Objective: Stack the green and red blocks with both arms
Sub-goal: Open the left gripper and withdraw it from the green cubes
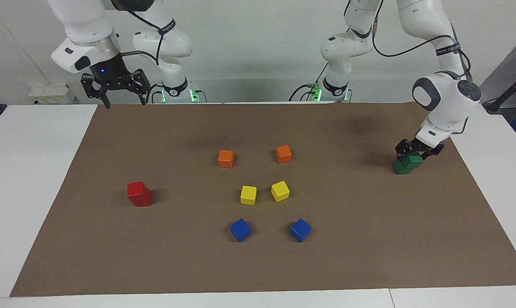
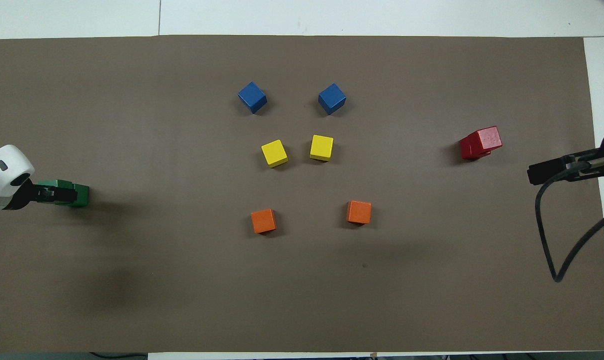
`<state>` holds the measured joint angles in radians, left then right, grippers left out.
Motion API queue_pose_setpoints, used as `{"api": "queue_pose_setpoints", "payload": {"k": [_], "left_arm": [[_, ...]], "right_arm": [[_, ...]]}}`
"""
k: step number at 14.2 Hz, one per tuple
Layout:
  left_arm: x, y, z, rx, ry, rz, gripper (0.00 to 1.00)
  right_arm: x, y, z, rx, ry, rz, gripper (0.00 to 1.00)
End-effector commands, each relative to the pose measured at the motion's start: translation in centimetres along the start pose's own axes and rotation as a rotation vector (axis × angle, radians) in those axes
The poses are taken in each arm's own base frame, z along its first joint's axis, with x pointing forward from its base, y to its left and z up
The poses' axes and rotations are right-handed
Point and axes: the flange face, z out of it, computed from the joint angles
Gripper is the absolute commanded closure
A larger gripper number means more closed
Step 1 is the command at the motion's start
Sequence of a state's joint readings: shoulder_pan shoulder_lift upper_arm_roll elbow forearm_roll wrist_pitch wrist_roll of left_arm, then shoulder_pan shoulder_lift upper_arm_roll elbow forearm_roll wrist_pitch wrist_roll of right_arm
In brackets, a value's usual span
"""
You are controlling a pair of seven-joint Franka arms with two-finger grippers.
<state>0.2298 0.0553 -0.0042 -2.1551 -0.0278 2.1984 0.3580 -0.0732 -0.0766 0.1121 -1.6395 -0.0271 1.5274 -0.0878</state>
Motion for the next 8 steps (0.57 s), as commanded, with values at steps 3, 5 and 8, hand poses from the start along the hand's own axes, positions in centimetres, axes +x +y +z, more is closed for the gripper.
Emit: {"api": "queue_pose_setpoints", "payload": {"k": [3,5,8], "left_arm": [[2.9,2.3,-12.3,0.000,-0.035,-0.102,0.00],[3.3,4.1,-16.6,0.004,-0.023,-0.174,0.00],[3.2,6.1,-21.8,0.007,-0.032,-0.258,0.00]], "right_arm": [[0.2,1.2,0.4,0.013,-0.021,0.048,0.00],[0.1,1.2,0.4,0.012,-0.023,0.084,0.00],[0.0,1.2,0.4,0.012,-0.024,0.086,0.00]]}}
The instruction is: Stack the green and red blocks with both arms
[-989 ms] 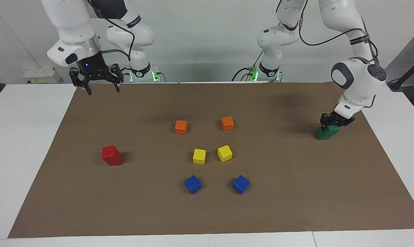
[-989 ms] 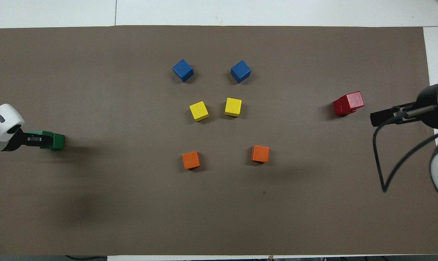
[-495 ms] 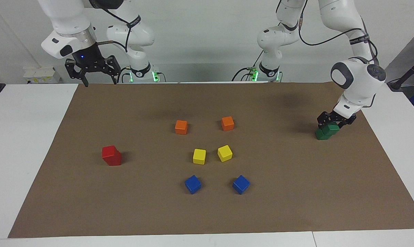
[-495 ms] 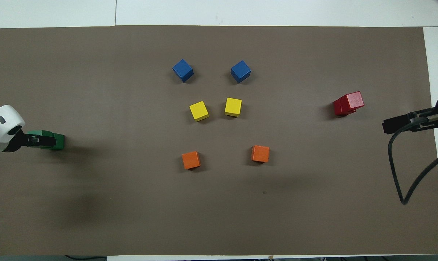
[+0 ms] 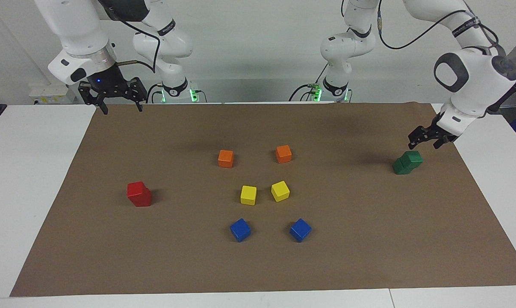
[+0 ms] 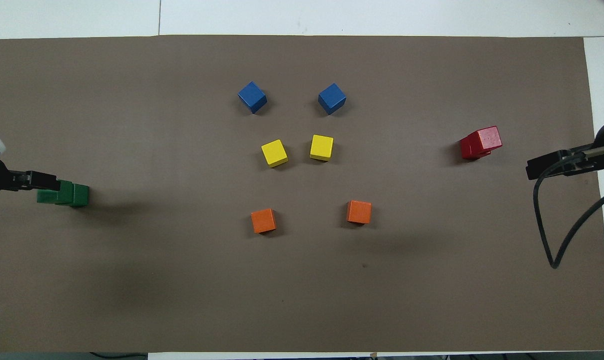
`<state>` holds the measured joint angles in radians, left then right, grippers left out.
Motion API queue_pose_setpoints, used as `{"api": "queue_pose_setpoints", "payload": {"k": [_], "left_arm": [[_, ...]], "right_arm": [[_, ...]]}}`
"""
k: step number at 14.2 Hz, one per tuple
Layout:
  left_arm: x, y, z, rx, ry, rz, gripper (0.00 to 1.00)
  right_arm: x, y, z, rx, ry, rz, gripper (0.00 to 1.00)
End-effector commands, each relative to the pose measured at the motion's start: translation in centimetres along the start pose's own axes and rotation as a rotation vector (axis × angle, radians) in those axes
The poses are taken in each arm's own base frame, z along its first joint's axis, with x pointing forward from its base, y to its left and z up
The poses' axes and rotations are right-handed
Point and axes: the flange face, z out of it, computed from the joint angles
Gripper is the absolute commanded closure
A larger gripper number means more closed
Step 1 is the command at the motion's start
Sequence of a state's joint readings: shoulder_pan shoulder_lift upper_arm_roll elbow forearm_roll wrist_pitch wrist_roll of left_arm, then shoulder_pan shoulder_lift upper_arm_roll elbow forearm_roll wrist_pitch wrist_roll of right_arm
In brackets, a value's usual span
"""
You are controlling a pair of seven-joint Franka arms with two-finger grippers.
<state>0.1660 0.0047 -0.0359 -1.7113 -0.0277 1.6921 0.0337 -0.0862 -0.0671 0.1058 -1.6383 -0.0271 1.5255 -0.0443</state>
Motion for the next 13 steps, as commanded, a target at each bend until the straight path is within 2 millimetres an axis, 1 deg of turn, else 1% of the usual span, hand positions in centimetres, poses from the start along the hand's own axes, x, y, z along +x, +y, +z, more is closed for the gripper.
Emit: {"api": "queue_pose_setpoints", "payload": {"k": [1,2,3,4,6,8,10,11,13], "left_arm": [[-0.5,2.0,-3.1,0.015,-0.026,-0.024,0.00],[-1.0,2.9,-4.0,0.023,-0.037,-0.010,0.00],[-1.7,4.2,-5.0,0.033,-0.052,0.013,0.00],[-2.3,5.0,-6.0,0.047,-0.076,0.028,0.00],[-3.4,5.3,-6.5,0.047,-0.133,0.034,0.00],[-5.3,5.7,-8.1,0.043,-0.118,0.036,0.00],[-6.4,5.6,-8.3,0.044,-0.117,0.037,0.00],[-6.5,5.5,-7.9,0.044,-0.120,0.036,0.00],[-6.8,5.4,-7.8,0.043,-0.106,0.043,0.00]], "right_arm": [[-0.1,0.1,0.0,0.009,-0.014,0.024,0.00],[-0.1,0.1,0.0,0.009,-0.014,0.024,0.00],[-0.1,0.2,0.0,0.009,-0.014,0.025,0.00],[-0.2,0.1,0.1,0.009,-0.016,0.024,0.00],[-0.2,0.3,0.1,0.009,-0.017,0.028,0.00],[-0.3,0.3,0.1,0.009,-0.020,0.027,0.00],[-0.4,0.3,0.3,0.009,-0.025,0.030,0.00],[-0.4,0.3,0.3,0.009,-0.025,0.030,0.00],[-0.6,0.2,0.4,0.008,-0.033,0.028,0.00]]}}
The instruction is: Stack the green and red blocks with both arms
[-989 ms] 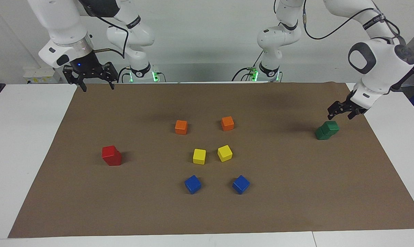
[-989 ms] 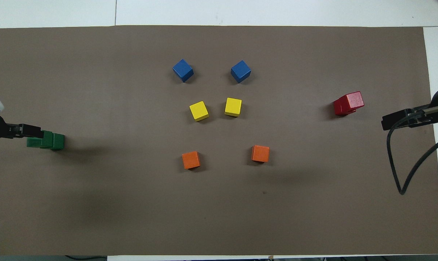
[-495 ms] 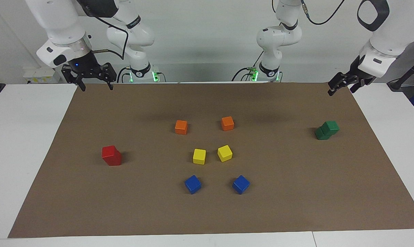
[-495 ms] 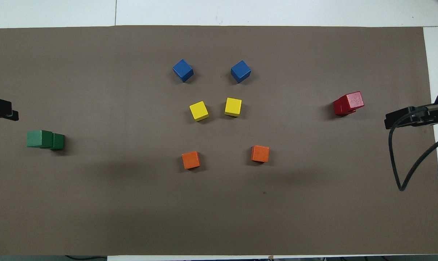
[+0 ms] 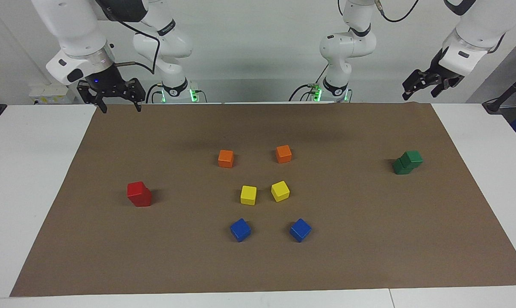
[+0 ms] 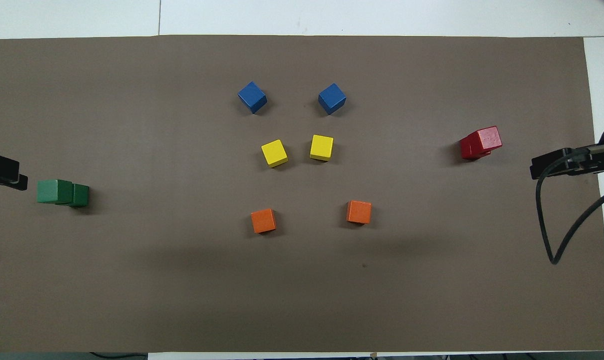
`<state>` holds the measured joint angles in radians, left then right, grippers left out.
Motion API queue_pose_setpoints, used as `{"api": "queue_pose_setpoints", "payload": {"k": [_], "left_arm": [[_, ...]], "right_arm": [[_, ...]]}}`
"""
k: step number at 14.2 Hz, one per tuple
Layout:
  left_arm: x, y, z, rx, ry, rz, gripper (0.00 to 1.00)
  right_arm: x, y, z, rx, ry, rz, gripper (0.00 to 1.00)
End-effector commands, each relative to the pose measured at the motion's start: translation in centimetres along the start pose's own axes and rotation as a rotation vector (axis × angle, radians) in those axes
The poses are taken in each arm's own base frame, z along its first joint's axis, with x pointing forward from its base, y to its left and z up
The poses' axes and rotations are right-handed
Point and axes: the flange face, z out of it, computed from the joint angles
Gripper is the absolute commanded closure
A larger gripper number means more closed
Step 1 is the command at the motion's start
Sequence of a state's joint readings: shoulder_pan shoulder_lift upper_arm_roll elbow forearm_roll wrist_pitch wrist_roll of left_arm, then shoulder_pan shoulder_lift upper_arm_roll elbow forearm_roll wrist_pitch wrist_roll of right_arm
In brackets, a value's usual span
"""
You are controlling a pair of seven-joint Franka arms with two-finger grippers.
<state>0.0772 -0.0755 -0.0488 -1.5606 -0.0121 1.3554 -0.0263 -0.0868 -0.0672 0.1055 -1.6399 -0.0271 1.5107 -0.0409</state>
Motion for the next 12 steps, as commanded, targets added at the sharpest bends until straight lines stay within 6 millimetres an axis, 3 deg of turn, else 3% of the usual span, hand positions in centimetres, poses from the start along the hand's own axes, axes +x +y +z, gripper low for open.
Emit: {"api": "queue_pose_setpoints", "payload": {"k": [1,12], "left_arm": [[-0.90,-0.08,0.40,0.015,0.024,-0.001,0.00],[-0.11,0.57,0.24,0.016,0.083,0.032,0.00]], "right_arm": [[-0.56,0.16,0.44,0.008,-0.028,0.025,0.00],[-0.52,0.08,0.29,0.008,-0.019,0.025,0.00]]}}
